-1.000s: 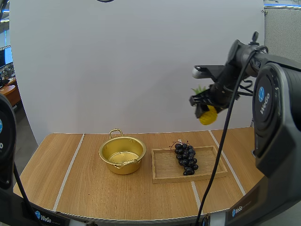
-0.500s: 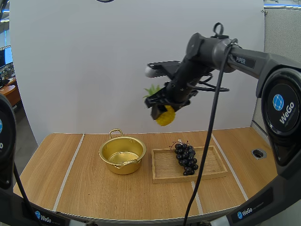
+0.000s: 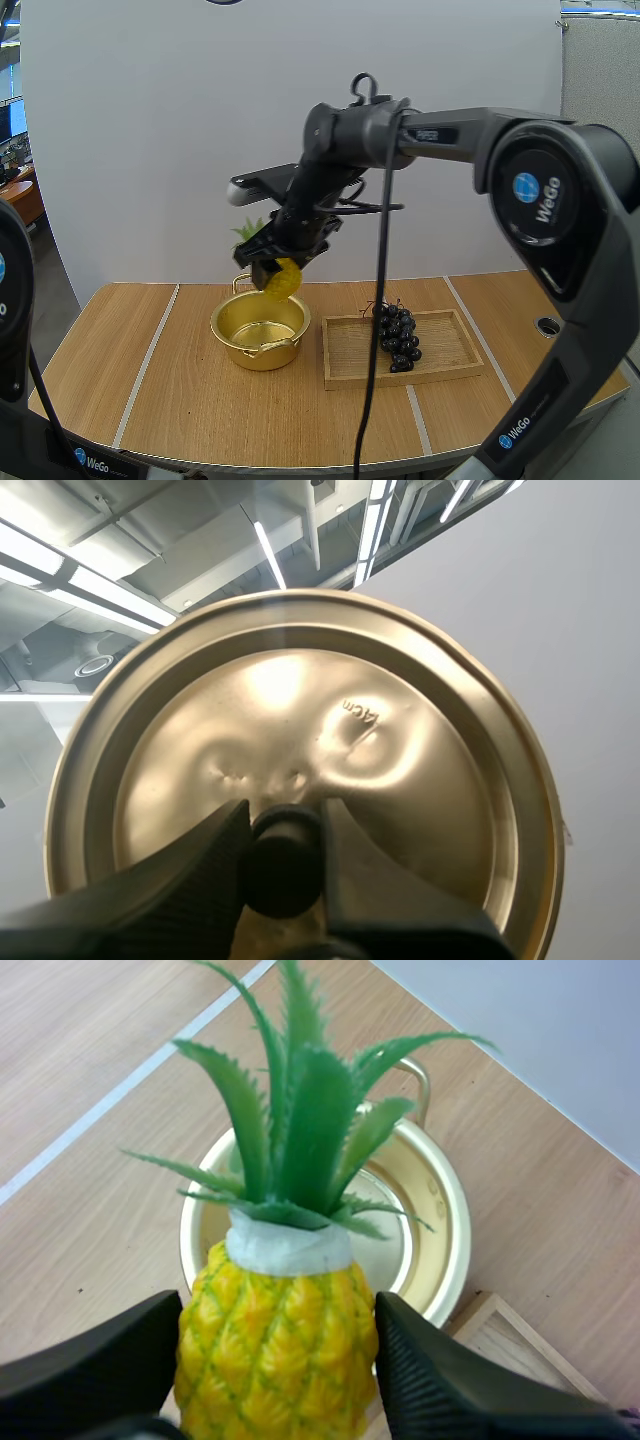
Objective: Open the pot, put the pineapple inside, and close it
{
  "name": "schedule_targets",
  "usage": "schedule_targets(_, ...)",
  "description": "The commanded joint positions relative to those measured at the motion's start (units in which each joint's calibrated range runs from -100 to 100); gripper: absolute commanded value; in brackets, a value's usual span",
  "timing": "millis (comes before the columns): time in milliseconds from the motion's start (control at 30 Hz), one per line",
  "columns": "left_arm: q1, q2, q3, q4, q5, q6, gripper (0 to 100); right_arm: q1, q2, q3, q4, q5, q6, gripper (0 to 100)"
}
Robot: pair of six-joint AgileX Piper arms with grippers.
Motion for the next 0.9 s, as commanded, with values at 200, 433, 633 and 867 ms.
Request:
schedule_targets(200,-0.06,-0.5,-0.4,0.6,-2.2,-0.3,0,2.2,8.1,-5.3,-1.9,-2.6,0.8,0)
schedule_targets(433,-0.06,-0.5,-0.4,0.6,-2.2,-0.3,0,2.2,12.6,-5.8,-3.9,-3.8,0.8,0)
schedule_targets(633,-0.06,-0.5,-0.4,0.6,-2.2,-0.3,0,2.2,15.1,-5.8,-4.5,-4.5,0.8,0)
schedule_targets(867,-0.06,-0.5,-0.4,0.6,-2.2,-0.3,0,2.2,17.0,-5.8,-5.1,-3.1,0.8,0)
